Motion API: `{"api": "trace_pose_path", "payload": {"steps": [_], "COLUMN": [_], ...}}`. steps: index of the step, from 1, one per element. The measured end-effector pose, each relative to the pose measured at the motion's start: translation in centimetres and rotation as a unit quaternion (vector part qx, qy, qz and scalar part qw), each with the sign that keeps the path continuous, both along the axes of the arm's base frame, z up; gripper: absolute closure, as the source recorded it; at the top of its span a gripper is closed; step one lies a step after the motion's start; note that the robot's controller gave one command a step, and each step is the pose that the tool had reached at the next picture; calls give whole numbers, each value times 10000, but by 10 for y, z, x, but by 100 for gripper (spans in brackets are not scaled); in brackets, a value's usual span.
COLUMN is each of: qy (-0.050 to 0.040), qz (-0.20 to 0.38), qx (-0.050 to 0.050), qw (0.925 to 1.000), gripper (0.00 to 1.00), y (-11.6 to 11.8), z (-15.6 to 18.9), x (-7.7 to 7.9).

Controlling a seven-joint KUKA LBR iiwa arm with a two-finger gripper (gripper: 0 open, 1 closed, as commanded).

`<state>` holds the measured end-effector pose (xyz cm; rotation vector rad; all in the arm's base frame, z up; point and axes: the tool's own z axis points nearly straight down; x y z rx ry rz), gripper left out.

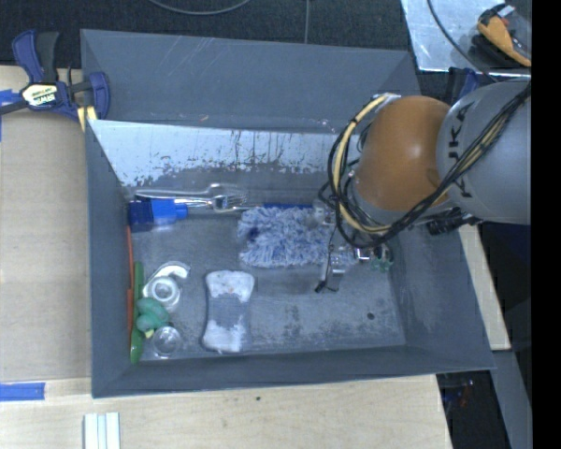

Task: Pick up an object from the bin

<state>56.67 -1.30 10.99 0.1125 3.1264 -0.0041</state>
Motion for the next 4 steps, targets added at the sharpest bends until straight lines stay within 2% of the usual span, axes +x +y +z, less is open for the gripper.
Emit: {"api": "trace_pose_path", "payload": {"steps": [1,2,3,4], "qy": [-61,-23,-55,-32], "qz": [368,138,324,-621], "qx": [12,4,10,22], "qw": [9993,9999,9995,9981], "gripper": [0,0,0,0], "y": [7,13,16,8], "z": [-9,88,164,88], "x": [12,6,19,24]}}
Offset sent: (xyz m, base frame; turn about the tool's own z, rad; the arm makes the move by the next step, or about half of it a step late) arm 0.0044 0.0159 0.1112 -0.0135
